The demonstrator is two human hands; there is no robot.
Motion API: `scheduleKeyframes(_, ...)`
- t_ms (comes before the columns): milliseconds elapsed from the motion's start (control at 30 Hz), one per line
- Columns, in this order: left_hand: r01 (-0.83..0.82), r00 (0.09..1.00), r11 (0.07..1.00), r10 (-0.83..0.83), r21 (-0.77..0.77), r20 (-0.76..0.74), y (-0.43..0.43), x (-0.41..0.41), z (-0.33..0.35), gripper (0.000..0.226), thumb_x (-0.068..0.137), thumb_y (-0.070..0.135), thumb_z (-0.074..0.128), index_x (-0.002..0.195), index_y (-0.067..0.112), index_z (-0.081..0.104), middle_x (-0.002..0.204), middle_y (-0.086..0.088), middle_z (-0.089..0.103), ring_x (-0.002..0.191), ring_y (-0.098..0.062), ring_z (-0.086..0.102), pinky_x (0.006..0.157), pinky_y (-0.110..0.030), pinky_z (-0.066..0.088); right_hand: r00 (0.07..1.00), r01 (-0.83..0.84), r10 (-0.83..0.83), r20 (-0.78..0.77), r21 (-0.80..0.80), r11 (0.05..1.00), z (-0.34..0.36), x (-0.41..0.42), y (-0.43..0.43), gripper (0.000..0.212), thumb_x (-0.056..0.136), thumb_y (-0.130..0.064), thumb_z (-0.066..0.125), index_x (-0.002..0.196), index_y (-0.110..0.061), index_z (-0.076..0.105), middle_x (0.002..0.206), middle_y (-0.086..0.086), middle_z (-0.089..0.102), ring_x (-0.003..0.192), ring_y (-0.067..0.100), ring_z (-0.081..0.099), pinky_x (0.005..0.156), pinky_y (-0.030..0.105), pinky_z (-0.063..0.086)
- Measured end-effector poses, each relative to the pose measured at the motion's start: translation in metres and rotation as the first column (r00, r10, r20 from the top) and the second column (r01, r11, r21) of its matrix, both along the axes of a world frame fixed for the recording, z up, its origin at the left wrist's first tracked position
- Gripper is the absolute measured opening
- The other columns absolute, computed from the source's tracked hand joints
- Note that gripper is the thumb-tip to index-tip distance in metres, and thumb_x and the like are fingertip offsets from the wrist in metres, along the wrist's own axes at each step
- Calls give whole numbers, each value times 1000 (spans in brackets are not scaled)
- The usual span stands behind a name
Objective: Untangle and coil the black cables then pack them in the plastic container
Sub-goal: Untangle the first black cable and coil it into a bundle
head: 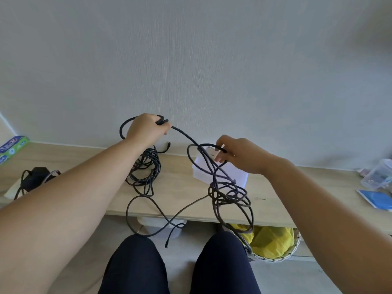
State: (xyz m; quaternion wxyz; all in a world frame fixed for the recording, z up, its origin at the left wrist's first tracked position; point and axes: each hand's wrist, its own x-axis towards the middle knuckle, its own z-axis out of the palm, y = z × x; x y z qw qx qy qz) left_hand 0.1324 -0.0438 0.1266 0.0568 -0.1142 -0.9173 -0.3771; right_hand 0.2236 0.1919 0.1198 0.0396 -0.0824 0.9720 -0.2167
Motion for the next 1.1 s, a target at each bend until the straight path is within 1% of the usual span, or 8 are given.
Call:
scheduleKeyframes(200,403,915,914,-404,-49,-11,13,13,8,32,95,35,52,79,13,68,59,7,46,51,-5,41,53,-19,30,997,-47,28,-76,-256,965,9,-3,-4,15,91,-15,61,94,-30,64,86,-16,63,77,-6,58,81,14,47)
scheduleKeyframes(400,488,865,854,-447,-179,229,23,21,13,62,97,55,27,85,11,69,59,-1,45,52,-13,41,65,-29,36,994,-43,9,-111,-307,951,13,-3,-6,21,87,-12,66,94,-32,70,86,-13,60,83,4,57,78,14,44)
scheduleKeyframes(500,529,828,837,-475,-138,298,26,29,12,89,80,72,14,79,-4,60,53,1,40,49,-12,37,64,-28,35,988,-90,52,-148,-264,960,21,-2,-14,27,86,-12,67,89,-39,68,85,-14,58,74,4,52,68,10,40)
scheduleKeyframes(600,637,744,764,-573,-106,344,33,39,17,70,70,73,30,65,6,48,47,6,33,40,-7,29,52,-22,28,985,-9,-60,-165,-391,920,26,0,-19,28,83,-9,70,82,-36,65,82,-13,60,60,1,55,60,12,45)
scheduleKeyframes(700,675,710,732,-608,-94,355,37,41,16,39,77,59,59,62,23,60,43,15,43,41,-2,35,50,-18,28,952,130,-259,-165,-545,828,22,0,-26,27,77,-9,75,77,-25,54,73,-4,60,58,10,64,60,22,51)
scheduleKeyframes(800,689,687,723,-630,-49,363,42,41,12,32,89,41,59,68,16,63,36,16,39,38,-2,34,46,-14,26,903,197,-355,-240,-505,841,15,0,-37,26,74,-12,74,69,-24,52,70,2,62,68,21,64,66,31,51)
scheduleKeyframes(967,617,663,757,-647,214,378,37,36,10,27,83,28,58,61,12,55,41,9,31,37,-9,23,41,-20,22,980,26,-130,-148,-556,831,15,8,-36,14,87,-14,64,84,-27,64,87,-12,69,85,-1,66,79,15,49)
scheduleKeyframes(1100,567,654,748,-664,345,363,30,32,9,24,81,26,53,69,6,57,43,8,27,38,-8,19,38,-17,18,998,-51,37,-48,-338,940,18,13,-30,33,85,-18,68,115,-24,57,114,-10,63,111,3,57,99,19,40)
